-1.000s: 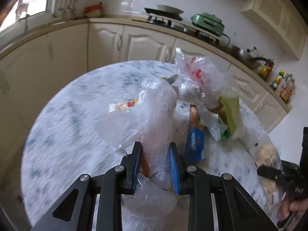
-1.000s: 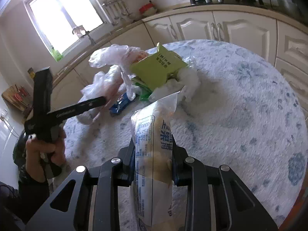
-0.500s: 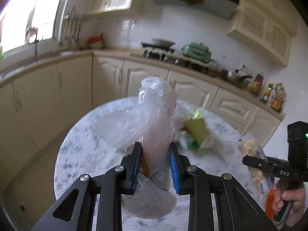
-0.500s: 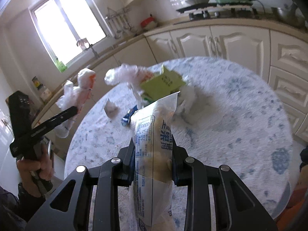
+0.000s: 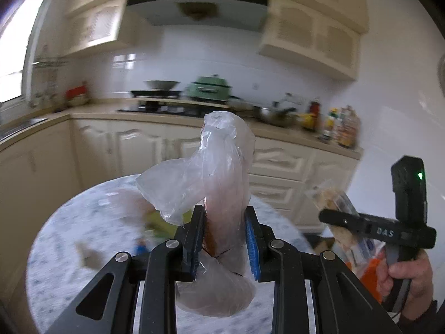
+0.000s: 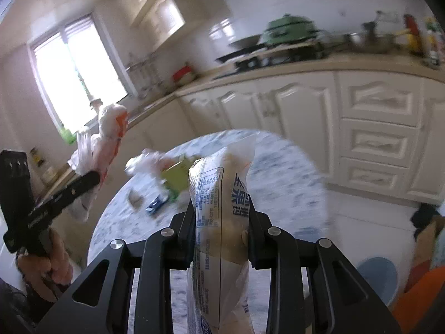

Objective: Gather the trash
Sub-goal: 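Carry both items to the blue bin and open both grippers over it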

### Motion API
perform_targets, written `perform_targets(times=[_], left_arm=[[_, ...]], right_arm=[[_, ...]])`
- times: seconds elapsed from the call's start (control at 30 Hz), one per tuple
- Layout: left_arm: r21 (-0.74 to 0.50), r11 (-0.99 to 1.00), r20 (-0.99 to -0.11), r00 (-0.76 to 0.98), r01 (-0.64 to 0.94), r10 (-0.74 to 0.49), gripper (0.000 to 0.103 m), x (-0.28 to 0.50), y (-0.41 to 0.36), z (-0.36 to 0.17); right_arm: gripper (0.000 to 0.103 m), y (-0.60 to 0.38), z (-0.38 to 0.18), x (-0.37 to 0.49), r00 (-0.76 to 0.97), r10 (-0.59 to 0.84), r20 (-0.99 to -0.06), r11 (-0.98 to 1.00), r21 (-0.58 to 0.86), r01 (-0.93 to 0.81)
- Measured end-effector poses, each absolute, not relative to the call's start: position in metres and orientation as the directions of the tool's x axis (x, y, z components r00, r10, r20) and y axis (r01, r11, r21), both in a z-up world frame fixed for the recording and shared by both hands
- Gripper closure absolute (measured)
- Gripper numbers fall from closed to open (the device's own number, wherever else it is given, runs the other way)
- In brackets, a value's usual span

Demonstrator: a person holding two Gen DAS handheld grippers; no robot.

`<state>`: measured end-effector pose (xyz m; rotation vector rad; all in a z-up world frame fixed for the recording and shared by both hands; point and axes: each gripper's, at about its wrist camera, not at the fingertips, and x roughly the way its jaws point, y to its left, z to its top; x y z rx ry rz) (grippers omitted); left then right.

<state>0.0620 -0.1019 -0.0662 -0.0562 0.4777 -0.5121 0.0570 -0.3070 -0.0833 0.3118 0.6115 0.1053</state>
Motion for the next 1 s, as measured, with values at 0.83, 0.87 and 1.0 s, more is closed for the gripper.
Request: perform_targets(times=[0.83, 0.87, 1.0], left_arm=[[-0.293, 0.582, -0.701, 0.244, 0.759, -0.671, 0.079, 0.165, -0.433, -0.124], [-0.298, 0.579, -0.715, 0.224, 0.759, -0.662, 0.079, 0.169, -0.444, -0.13], [-0.314, 0.58, -0.778, 0.146, 0.752, -0.611, 0.079, 0.192, -0.489, -0.154]], right_arm=[[0.074, -0.548, -0.174, -0.045, 0.716, -0.185, -0.673, 0.754, 0.37, 0.543], [0.074, -0.558, -0.186, -0.044, 0.703, -0.178, -0.688, 0.736, 0.381, 0.559], [0.074, -0.583, -0.223, -0.038, 0.663, -0.165, -0.73, 0.687, 0.398, 0.609]])
